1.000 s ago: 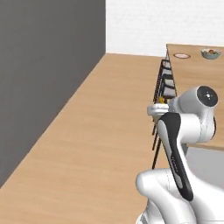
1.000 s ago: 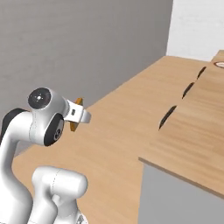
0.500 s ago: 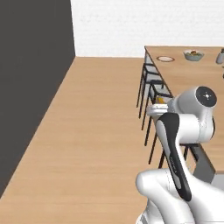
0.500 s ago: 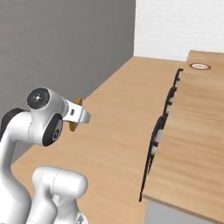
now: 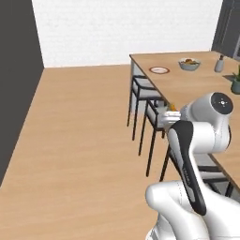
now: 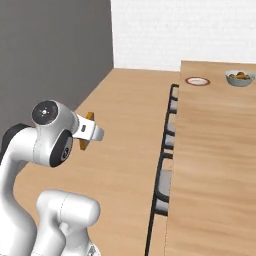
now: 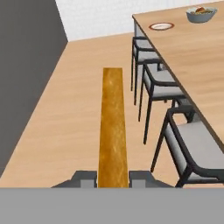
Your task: Start the toaster. Once the lever pops up, take the bread to the plate on the dining counter.
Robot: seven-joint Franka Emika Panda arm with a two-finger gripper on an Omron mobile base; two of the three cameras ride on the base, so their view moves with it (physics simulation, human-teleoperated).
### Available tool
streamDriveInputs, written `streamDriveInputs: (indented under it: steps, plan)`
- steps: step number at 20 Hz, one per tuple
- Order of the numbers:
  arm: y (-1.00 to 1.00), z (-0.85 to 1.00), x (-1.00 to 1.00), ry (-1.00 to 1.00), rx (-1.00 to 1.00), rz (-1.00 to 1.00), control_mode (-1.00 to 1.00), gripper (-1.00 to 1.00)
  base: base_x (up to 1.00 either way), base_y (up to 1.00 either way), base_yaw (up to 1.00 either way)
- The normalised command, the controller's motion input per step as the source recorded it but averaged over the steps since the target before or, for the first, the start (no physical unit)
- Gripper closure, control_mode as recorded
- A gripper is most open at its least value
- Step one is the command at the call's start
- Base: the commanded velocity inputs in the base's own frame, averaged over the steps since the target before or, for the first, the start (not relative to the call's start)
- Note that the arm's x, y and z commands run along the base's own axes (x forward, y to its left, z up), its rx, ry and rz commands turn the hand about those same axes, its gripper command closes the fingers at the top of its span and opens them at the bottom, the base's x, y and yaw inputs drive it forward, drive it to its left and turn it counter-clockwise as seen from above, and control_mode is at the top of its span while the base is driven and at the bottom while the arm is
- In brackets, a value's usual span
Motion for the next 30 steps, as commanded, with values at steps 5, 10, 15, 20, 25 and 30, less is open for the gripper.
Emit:
streamDriveInputs:
  steps: [5,10,15,20,25,30]
  plan:
    - [0.00,0.00,0.00,0.00,0.00,0.00,1.00,1.00,0.94,0.53,-0.31]
    - [0.00,0.00,0.00,0.00,0.00,0.00,1.00,1.00,0.83,0.53,-0.31]
    - [0.00,0.00,0.00,0.00,0.00,0.00,1.00,1.00,0.77,0.31,-0.33]
    - [0.00,0.00,0.00,0.00,0.00,0.00,1.00,1.00,0.80,0.26,-0.32]
    - [0.00,0.00,0.00,0.00,0.00,0.00,1.00,1.00,0.79,0.28,-0.30]
    - [0.00,0.00,0.00,0.00,0.00,0.00,1.00,1.00,0.69,0.35,-0.30]
